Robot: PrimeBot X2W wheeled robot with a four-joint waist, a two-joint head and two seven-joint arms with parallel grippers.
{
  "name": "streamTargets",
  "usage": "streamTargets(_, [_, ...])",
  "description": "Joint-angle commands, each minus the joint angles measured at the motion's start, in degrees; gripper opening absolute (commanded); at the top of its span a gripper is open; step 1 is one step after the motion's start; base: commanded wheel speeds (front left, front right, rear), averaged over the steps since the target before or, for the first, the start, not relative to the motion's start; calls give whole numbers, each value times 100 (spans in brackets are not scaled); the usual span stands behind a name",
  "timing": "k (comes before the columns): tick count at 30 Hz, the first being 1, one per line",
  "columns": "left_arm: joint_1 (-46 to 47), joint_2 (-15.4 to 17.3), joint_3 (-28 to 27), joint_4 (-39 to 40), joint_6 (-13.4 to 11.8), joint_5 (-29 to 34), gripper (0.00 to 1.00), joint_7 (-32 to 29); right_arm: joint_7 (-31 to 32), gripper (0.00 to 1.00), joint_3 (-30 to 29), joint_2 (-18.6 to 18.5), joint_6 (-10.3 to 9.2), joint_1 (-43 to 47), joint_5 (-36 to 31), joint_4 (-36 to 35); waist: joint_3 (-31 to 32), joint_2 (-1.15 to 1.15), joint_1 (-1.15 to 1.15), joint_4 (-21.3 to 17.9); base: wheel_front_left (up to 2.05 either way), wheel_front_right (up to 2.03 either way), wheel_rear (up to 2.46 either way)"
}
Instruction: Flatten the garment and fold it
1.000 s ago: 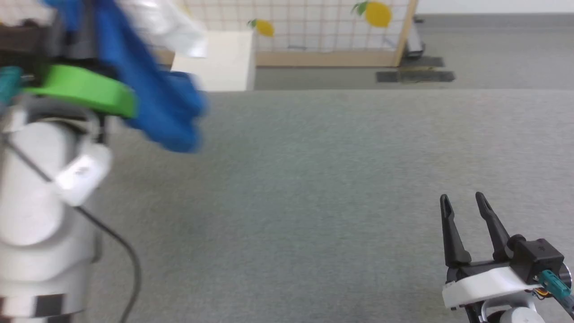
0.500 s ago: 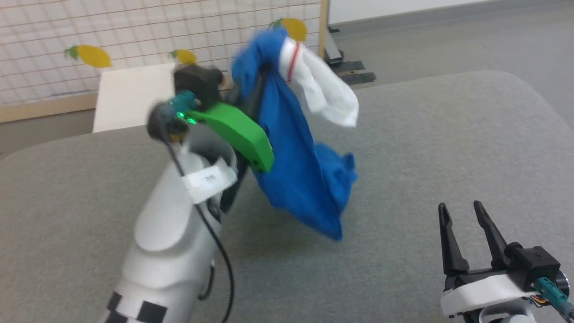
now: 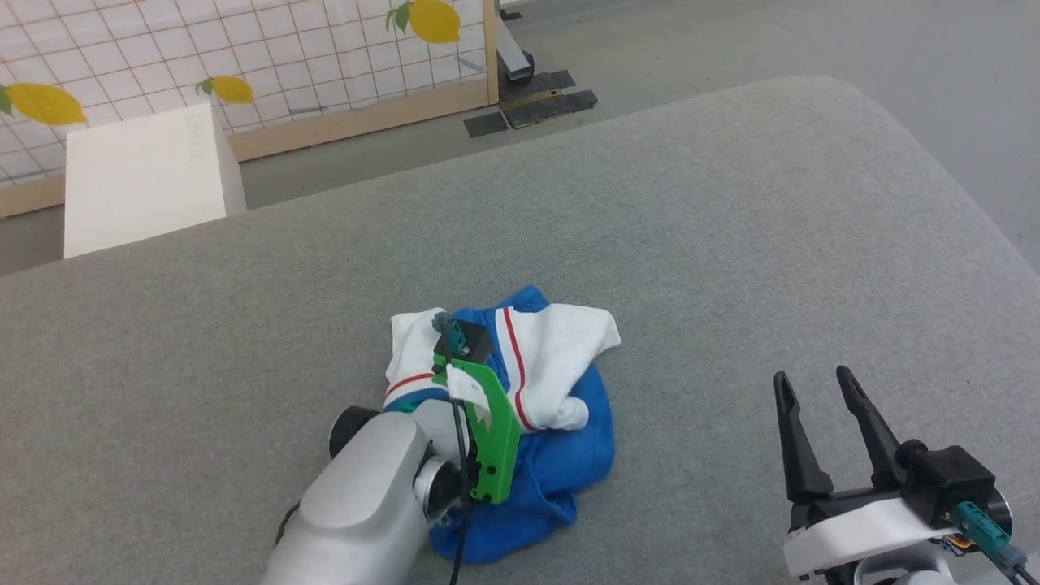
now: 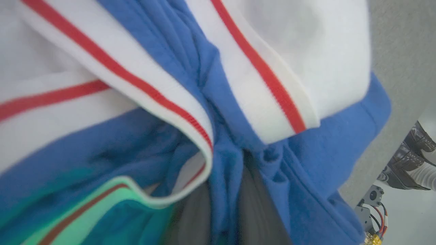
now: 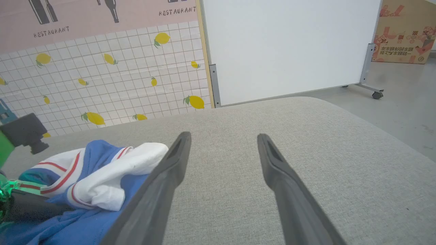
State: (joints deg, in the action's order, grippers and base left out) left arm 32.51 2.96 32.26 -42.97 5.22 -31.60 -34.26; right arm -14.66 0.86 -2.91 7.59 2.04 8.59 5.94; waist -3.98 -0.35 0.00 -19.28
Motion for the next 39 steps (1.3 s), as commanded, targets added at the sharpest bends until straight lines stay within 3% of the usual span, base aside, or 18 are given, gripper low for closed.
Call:
streamTargets(1, [-133, -4, 32, -48, 33, -101, 96, -113, -23, 100, 1, 3, -10, -71, 31, 24, -19, 35, 0, -10, 0, 0, 0])
streamTargets(2, [-120, -5, 11, 35, 39, -135, 100, -8, -24, 100, -6, 3, -10, -60, 35, 29, -13, 35, 0, 17, 0, 0, 0])
streamTargets(5, [-56, -5, -159, 356, 25, -152, 100, 737, -25, 100, 3, 3, -10, -49, 28, 30, 32, 35, 0, 121, 0, 0, 0])
streamTargets(11, [-5, 93, -703, 1273, 34, -14, 100, 3165, -26, 100, -49, 3, -10, -24, -41, -3, 190, 35, 0, 475, 0, 0, 0])
streamTargets(15, [-291, 351, -1194, 1912, -63, 88, 100, 4638, -22, 100, -155, 3, -10, -20, -72, -84, 304, 35, 0, 830, 0, 0, 0])
streamTargets(21, [-996, 621, -1831, 2662, -71, 204, 100, 4918, 16, 100, -280, 3, -10, -13, -100, -209, 388, 35, 0, 1176, 0, 0, 0])
streamTargets(28, [-2059, 677, -2344, 3126, -21, 721, 100, 4924, 80, 100, -289, 3, -10, 37, -127, -279, 429, 35, 0, 1402, 0, 0, 0])
streamTargets(39, [-3054, 330, -2932, 3409, -20, 1321, 100, 4925, 292, 100, -198, 3, -10, 124, -221, -336, 403, 35, 0, 1586, 0, 0, 0])
